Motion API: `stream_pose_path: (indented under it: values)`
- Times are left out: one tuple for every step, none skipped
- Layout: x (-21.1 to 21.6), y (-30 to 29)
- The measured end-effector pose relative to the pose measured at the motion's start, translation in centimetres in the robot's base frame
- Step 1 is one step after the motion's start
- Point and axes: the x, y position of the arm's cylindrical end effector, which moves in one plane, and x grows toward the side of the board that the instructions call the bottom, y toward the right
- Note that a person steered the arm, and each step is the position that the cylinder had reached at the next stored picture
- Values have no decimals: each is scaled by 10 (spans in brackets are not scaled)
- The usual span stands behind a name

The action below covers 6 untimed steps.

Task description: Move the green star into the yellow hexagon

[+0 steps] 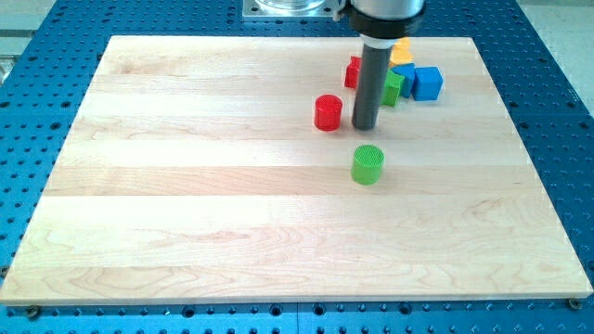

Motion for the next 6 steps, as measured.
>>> stream_pose_path:
  values:
    - [-37, 25]
    - [-71, 45]
    - [-55, 46]
    - [-2, 42]
    - [-4, 71]
    - [-28, 95]
